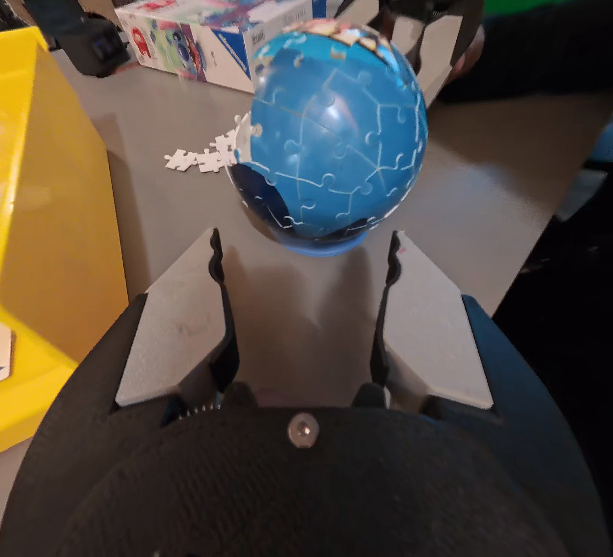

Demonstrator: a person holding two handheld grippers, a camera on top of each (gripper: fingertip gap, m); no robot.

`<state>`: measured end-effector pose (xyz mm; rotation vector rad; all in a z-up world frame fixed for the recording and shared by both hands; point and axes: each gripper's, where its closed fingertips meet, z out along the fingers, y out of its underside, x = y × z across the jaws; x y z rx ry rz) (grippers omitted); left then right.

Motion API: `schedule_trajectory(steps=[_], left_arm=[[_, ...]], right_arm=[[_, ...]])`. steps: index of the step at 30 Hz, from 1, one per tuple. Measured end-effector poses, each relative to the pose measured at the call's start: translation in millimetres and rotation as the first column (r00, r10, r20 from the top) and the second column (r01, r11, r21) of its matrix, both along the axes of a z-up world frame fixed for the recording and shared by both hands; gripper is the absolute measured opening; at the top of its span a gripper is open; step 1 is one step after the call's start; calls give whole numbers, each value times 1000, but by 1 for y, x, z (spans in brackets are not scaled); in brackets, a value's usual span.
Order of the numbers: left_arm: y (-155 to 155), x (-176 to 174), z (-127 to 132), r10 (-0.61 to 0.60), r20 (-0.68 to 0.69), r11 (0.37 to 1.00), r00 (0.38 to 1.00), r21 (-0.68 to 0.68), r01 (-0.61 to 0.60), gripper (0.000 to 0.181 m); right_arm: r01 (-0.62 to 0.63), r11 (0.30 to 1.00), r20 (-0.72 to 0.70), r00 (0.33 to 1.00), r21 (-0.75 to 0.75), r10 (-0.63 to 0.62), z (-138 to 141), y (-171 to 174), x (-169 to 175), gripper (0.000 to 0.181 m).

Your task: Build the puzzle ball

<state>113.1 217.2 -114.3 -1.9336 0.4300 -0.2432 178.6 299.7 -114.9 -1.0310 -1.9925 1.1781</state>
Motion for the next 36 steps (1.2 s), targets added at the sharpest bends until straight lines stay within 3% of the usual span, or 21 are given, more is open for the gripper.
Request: schedule_trajectory(steps=[3, 9, 15, 20, 26, 32, 36], left_arm=[[5, 1, -6, -11, -90, 1000, 996, -9, 10, 101], [20, 5, -33, -33, -300, 995, 953, -101, 2, 99], [30, 15, -29, 2, -264, 995, 965, -95, -28, 96], [28, 24, -9, -3, -23, 992, 1000, -130, 0, 93], [22, 26, 0, 58, 127, 942, 990, -335, -12, 90], [11, 30, 4, 86, 159, 848, 983, -530, 12, 89], [11, 30, 8, 94, 167, 849, 981, -528, 9, 87]], right_arm=[[44, 994, -75, 997, 97, -37, 0, -1, -9, 99], [6, 973, -122, 992, 230, 22, -7, -21, -12, 126], [82, 945, -142, 989, 316, -38, -9, -13, -21, 112], [37, 998, -17, 999, 52, -36, 1, -15, -15, 110], [38, 960, 225, 974, -276, 27, -5, -18, -10, 108], [69, 903, 358, 929, -424, 97, -10, -31, -3, 109], [101, 883, 390, 915, -458, 97, -13, -34, 1, 108]])
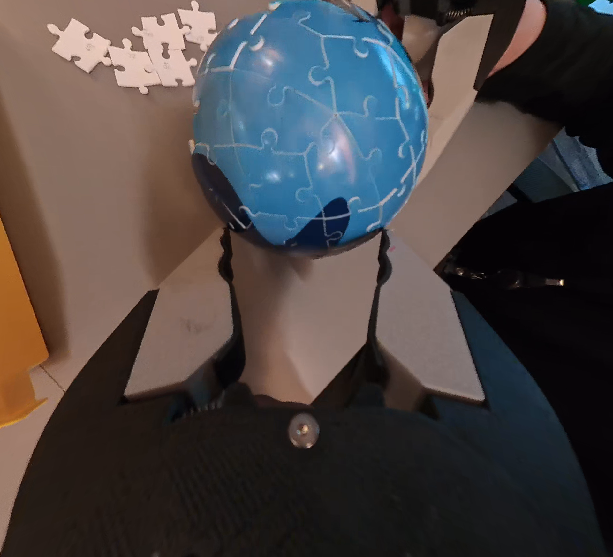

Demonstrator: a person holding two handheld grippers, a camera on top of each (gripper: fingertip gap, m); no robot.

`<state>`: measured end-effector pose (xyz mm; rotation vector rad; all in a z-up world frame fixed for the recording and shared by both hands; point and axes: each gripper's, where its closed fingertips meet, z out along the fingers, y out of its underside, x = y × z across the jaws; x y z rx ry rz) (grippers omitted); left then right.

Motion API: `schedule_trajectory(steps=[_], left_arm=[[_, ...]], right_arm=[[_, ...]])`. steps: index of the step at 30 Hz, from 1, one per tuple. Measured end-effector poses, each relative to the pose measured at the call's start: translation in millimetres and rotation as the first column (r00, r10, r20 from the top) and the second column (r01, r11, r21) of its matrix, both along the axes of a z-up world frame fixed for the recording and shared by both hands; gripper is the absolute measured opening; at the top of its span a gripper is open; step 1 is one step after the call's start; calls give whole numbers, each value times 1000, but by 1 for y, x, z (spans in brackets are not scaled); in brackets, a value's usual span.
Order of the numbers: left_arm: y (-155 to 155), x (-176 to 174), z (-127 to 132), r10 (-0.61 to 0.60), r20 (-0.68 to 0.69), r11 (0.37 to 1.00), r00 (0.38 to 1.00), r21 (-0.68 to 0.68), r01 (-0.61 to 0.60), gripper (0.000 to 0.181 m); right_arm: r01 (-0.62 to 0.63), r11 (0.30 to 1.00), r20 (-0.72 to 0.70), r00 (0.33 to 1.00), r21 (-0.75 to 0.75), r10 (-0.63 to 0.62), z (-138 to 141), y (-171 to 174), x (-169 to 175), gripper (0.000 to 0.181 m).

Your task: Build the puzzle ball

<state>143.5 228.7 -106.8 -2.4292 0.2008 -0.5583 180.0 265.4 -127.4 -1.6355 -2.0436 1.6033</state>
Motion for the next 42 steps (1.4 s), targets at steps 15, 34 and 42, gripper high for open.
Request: schedule_trajectory(steps=[15, 34, 42], left_arm=[[-7, -41, 15, 154, -94, 963, 984, 236, -128, 89], [26, -27, -20, -47, -511, 864, 858, 411, 292, 93], [26, -22, -30, -48, -465, 866, 884, 421, 269, 84]], right_arm=[[-28, 982, 18, 1000, 189, 25, -18, 10, 29, 85], [188, 674, -428, 879, 714, 209, 7, 31, -20, 111], [130, 732, -429, 872, 669, 237, 26, 19, -22, 110]])
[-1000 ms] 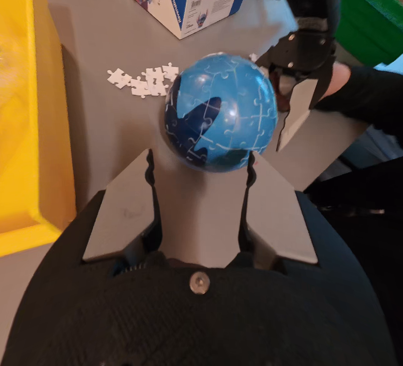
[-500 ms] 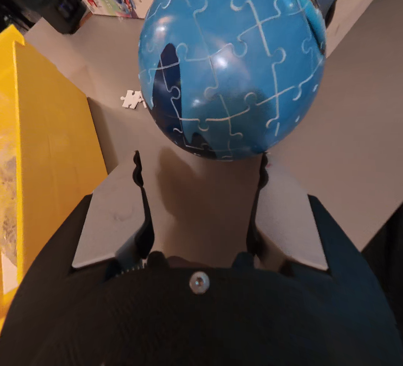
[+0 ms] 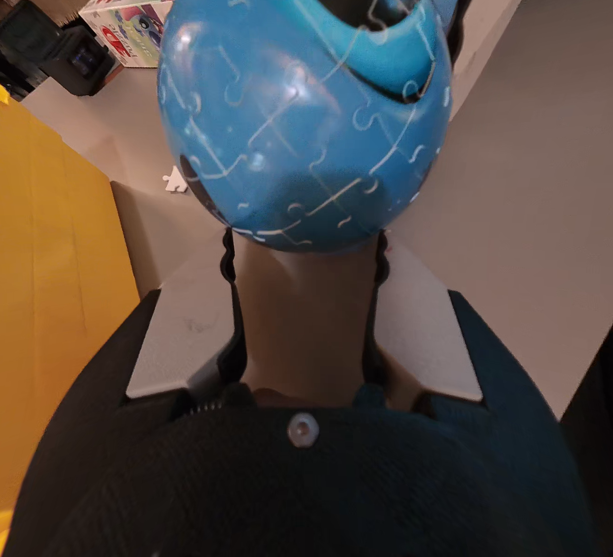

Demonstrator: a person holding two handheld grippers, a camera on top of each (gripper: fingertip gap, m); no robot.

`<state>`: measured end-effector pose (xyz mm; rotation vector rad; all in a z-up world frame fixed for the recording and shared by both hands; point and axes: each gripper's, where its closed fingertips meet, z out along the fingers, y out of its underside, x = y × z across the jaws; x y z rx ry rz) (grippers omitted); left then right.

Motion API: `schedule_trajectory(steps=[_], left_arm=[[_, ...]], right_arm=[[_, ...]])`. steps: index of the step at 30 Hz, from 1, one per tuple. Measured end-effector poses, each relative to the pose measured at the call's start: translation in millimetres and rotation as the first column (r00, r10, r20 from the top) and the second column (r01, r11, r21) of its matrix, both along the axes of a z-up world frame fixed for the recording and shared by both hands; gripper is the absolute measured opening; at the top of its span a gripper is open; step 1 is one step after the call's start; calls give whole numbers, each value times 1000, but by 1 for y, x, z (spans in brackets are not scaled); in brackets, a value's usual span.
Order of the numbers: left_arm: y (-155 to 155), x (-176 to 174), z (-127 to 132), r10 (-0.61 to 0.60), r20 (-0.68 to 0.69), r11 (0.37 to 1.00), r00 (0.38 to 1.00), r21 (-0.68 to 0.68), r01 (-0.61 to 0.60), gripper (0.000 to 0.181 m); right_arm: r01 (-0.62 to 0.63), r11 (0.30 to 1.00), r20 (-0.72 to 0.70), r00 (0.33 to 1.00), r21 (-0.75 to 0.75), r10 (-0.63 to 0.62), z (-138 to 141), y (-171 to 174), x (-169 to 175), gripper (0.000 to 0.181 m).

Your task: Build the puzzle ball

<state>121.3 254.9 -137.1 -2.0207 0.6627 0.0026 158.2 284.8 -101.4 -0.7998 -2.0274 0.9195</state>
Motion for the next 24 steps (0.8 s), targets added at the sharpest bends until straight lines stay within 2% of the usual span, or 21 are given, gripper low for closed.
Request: schedule_trajectory(steps=[8, 16, 20, 24], left_arm=[[-1, -8, -8, 46, 28, 998, 999, -52, -44, 91], [-30, -31, 12, 162, 124, 986, 979, 24, -166, 97], [-46, -28, 26, 194, 194, 973, 962, 85, -214, 97], [-47, -12, 28, 251, 216, 960, 944, 71, -272, 103]], right_arm=[[-17, 1000, 60, 998, 22, 16, 10, -9, -12, 111], [-68, 996, 97, 993, -60, 74, 22, -26, -21, 108], [-63, 994, 101, 992, -94, 73, 27, -10, -15, 107], [-94, 979, 134, 984, -179, 119, 30, 4, -5, 104]])
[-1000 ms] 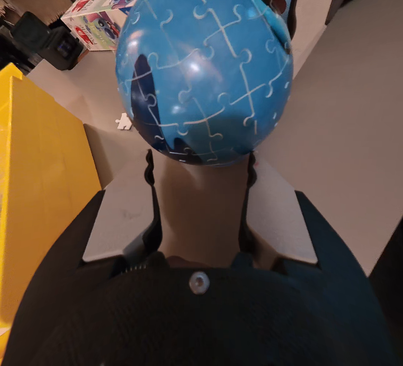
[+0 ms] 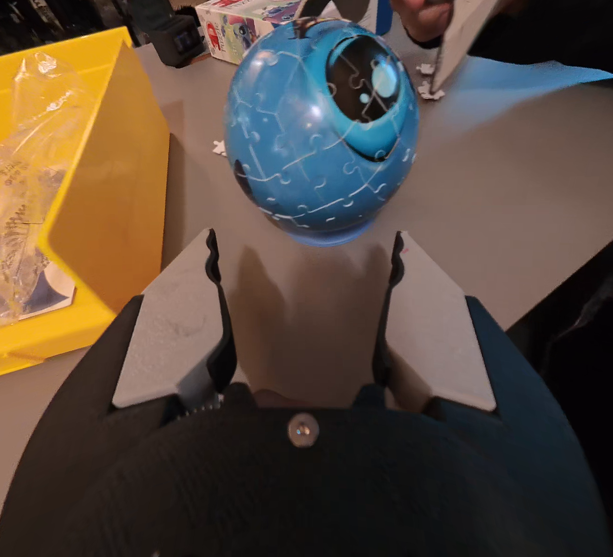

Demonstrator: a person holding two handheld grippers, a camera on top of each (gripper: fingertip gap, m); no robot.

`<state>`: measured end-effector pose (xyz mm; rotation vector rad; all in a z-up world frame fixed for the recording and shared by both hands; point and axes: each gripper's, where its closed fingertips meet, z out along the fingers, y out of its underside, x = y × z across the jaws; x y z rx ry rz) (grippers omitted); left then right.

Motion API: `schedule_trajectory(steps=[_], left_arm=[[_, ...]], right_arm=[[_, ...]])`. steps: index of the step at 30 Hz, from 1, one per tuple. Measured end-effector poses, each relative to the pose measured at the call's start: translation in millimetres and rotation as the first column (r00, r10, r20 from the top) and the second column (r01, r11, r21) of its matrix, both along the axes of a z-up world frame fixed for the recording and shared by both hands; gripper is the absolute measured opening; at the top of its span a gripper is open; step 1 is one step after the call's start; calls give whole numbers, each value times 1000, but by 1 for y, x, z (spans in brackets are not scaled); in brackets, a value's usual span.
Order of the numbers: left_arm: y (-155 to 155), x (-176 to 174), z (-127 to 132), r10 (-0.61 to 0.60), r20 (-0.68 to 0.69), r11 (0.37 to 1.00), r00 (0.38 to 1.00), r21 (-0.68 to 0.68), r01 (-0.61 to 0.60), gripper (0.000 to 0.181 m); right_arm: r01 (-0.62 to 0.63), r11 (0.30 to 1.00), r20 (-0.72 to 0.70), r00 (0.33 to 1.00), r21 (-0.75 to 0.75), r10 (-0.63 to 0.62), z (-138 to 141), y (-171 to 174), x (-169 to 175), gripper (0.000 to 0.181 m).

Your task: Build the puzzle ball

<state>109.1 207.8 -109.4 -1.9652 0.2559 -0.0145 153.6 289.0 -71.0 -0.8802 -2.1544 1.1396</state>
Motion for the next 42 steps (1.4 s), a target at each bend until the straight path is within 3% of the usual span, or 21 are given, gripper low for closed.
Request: schedule_trajectory(steps=[4, 10, 15, 22, 25, 31, 35, 38, 42], left_arm=[[10, 10, -4, 87, -34, 996, 996, -10, -88, 103], [23, 6, -17, 171, -61, 983, 983, -53, -174, 102], [18, -12, -16, 212, -1, 976, 977, -51, -212, 108], [-5, -62, -6, 399, 77, 916, 914, 0, -400, 93], [-7, -47, 0, 321, 161, 946, 933, 4, -326, 98], [-13, -14, 10, 166, 154, 984, 974, 37, -174, 104], [-6, -10, 1, 147, 136, 989, 980, 13, -151, 104], [0, -9, -3, 141, 115, 990, 983, -1, -142, 104], [10, 0, -8, 108, 30, 994, 994, -17, -107, 104]], right_arm=[[2, 999, 61, 998, -52, 1, -10, 17, 7, 105], [-39, 985, 109, 992, -170, 58, -31, 13, 7, 107], [-94, 990, 150, 982, -109, 110, -50, -3, 16, 107], [-155, 987, 147, 976, -35, 158, -57, -27, 39, 104], [-174, 984, 158, 971, -40, 178, -57, -41, 46, 105], [-189, 980, 112, 974, -65, 195, -47, -77, 43, 104], [-186, 980, 114, 974, -73, 194, -41, -95, 37, 108], [-201, 979, 88, 975, -43, 204, -34, -84, 48, 103], [-126, 988, 71, 990, 84, 120, -44, -39, 55, 102]])
